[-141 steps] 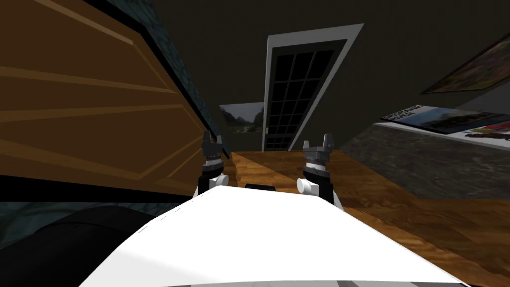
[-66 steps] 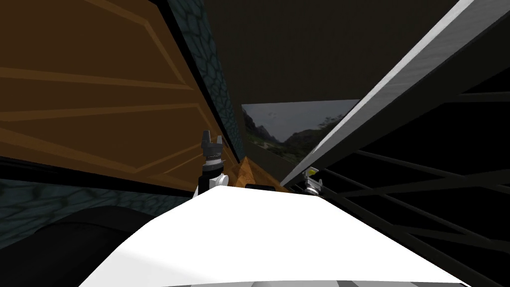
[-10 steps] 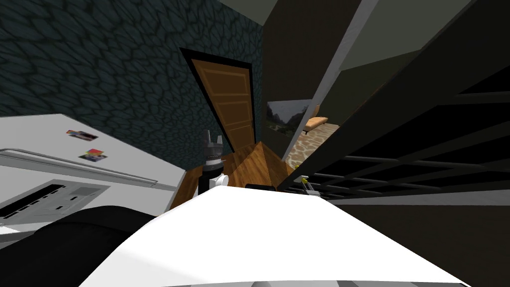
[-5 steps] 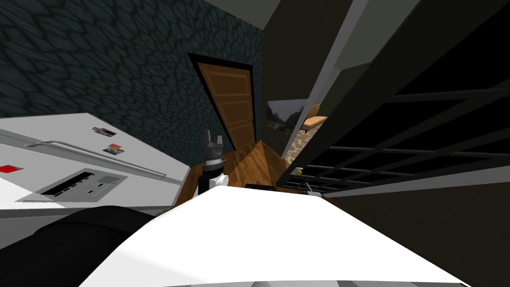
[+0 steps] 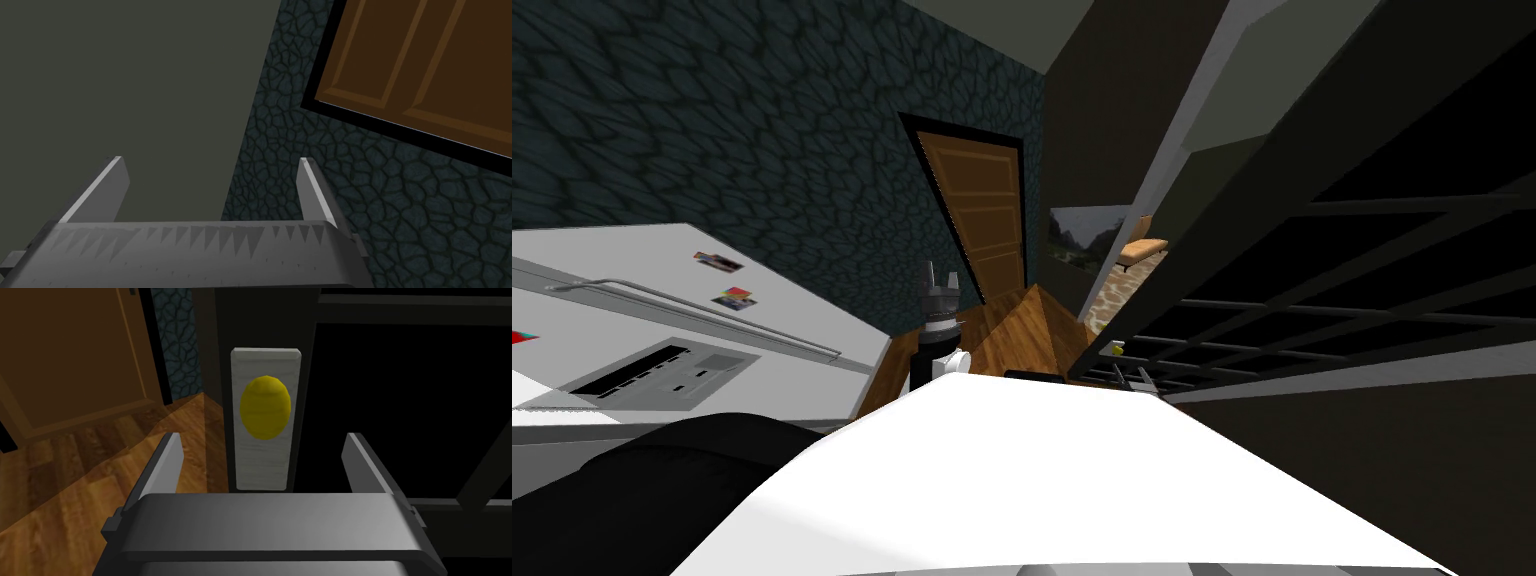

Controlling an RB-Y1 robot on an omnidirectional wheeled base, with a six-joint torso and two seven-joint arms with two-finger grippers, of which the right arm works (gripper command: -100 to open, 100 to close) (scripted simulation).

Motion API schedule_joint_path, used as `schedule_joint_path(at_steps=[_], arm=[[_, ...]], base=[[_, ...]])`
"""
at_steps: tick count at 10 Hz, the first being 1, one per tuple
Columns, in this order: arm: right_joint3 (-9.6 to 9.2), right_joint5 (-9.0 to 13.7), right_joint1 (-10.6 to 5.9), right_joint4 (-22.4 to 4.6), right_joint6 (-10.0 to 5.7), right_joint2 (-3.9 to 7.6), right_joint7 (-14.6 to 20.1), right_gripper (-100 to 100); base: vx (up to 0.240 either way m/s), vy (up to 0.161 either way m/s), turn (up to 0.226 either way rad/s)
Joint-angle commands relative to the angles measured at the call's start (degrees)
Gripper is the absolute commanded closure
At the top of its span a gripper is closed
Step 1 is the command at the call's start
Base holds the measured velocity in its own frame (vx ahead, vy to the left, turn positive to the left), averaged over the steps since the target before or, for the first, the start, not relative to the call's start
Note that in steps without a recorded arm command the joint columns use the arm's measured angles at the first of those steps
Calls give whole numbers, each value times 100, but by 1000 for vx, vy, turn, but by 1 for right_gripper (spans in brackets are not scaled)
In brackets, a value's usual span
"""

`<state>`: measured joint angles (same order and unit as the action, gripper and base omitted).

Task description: Pull the door open

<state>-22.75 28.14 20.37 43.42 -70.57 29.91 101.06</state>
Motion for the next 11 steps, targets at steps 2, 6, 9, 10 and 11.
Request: schedule_joint_path(at_steps=[2,6,9,10,11], arm=[[63,34,-110,6,125,-38,-35,-100],[49,27,-92,-3,90,-17,-14,100],[49,27,-92,-3,90,-17,-14,100],[1,-6,-90,-52,52,-6,17,100],[-22,-22,-89,-81,10,9,41,100]], base=[[249,-26,58],[7,1,7],[-10,0,-2],[-87,-25,89],[-183,-69,157]])
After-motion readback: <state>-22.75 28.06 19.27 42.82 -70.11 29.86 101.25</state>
